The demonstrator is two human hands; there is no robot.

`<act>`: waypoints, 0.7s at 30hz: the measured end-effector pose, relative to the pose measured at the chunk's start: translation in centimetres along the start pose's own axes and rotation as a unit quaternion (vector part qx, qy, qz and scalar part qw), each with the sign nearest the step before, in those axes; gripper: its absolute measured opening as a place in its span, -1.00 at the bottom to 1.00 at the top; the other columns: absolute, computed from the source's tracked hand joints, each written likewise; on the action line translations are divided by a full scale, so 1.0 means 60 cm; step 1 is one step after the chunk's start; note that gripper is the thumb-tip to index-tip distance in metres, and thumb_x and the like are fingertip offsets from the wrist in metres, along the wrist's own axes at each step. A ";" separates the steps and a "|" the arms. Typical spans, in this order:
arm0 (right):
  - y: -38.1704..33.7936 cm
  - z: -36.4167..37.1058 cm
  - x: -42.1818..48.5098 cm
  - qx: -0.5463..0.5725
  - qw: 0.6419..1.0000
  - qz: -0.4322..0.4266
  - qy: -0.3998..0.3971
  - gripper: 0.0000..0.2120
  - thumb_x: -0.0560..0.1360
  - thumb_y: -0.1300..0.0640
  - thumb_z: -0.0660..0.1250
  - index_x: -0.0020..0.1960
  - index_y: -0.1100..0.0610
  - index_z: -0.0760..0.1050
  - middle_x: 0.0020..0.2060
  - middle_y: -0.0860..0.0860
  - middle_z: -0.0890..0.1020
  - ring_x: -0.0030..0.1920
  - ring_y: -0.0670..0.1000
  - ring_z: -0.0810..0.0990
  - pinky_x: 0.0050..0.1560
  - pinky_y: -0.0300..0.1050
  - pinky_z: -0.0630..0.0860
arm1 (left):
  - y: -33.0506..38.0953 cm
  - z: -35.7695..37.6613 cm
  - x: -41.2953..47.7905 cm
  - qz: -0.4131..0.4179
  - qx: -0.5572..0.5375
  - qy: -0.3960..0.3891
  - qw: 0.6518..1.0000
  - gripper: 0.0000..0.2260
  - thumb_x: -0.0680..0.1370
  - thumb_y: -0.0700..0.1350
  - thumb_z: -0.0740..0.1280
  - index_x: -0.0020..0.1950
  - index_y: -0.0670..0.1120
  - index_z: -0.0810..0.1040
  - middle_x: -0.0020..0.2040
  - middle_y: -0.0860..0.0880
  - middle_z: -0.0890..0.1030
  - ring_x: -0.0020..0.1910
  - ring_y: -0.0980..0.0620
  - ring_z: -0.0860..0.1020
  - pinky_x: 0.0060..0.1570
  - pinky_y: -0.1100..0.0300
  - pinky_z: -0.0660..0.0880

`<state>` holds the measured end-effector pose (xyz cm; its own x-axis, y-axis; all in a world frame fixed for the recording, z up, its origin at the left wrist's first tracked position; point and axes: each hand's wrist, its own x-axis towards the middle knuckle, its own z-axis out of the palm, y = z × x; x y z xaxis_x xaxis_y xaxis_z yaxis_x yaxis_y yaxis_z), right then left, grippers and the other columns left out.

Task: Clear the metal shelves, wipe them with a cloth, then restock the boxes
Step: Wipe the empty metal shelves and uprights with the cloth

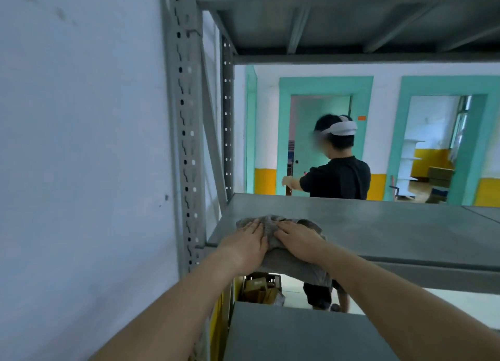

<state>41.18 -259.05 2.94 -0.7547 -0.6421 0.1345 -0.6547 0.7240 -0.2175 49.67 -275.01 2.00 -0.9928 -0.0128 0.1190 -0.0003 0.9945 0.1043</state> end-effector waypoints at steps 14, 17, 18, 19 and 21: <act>-0.002 0.027 0.127 -0.032 0.998 -0.061 -0.012 -0.47 0.70 -0.10 -0.08 0.61 0.04 0.21 0.60 0.05 0.23 0.54 0.11 0.30 0.53 0.13 0.22 | -0.065 -0.023 0.077 -0.057 -0.002 -0.036 0.998 -0.49 0.73 0.03 -0.12 0.66 -0.13 -0.06 0.66 -0.08 -0.03 0.63 -0.01 -0.01 0.60 0.03 -0.03; 0.026 0.032 0.182 0.005 0.999 -0.046 -0.011 -0.44 0.67 -0.17 -0.07 0.63 -0.04 0.16 0.60 0.02 0.25 0.53 0.13 0.32 0.54 0.15 0.21 | -0.085 -0.017 0.129 -0.067 -0.007 -0.038 0.997 -0.48 0.73 0.04 -0.11 0.66 -0.11 -0.05 0.66 -0.07 -0.02 0.63 -0.02 0.01 0.59 0.03 -0.02; 0.037 0.033 0.202 0.014 0.999 -0.044 -0.012 -0.44 0.67 -0.19 -0.06 0.63 -0.07 0.14 0.59 0.01 0.26 0.53 0.13 0.31 0.55 0.16 0.20 | -0.089 -0.016 0.146 -0.070 -0.006 -0.038 0.997 -0.48 0.72 0.04 -0.11 0.66 -0.11 -0.05 0.66 -0.07 -0.03 0.63 -0.02 0.01 0.59 0.03 -0.02; 0.050 0.034 0.227 0.018 0.999 -0.045 -0.016 -0.44 0.67 -0.21 -0.06 0.63 -0.09 0.13 0.59 0.01 0.26 0.54 0.12 0.30 0.55 0.16 0.18 | -0.092 -0.014 0.168 -0.074 -0.001 -0.037 0.997 -0.48 0.73 0.03 -0.11 0.66 -0.13 -0.05 0.66 -0.08 -0.03 0.63 -0.03 0.00 0.59 0.04 -0.03; 0.072 0.034 0.269 0.020 0.998 -0.048 -0.024 -0.44 0.67 -0.23 -0.06 0.63 -0.12 0.11 0.59 0.01 0.26 0.55 0.11 0.28 0.56 0.15 0.16 | -0.096 -0.009 0.205 -0.080 0.012 -0.043 0.996 -0.50 0.74 -0.02 -0.11 0.65 -0.18 -0.05 0.66 -0.11 -0.05 0.63 -0.03 -0.02 0.58 0.09 -0.08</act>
<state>26.22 -266.80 2.18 -0.6854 -0.7196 0.1111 -0.7207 0.6488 -0.2443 37.53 -280.94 3.42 -0.9866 -0.1624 0.0172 -0.1602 0.9829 0.0911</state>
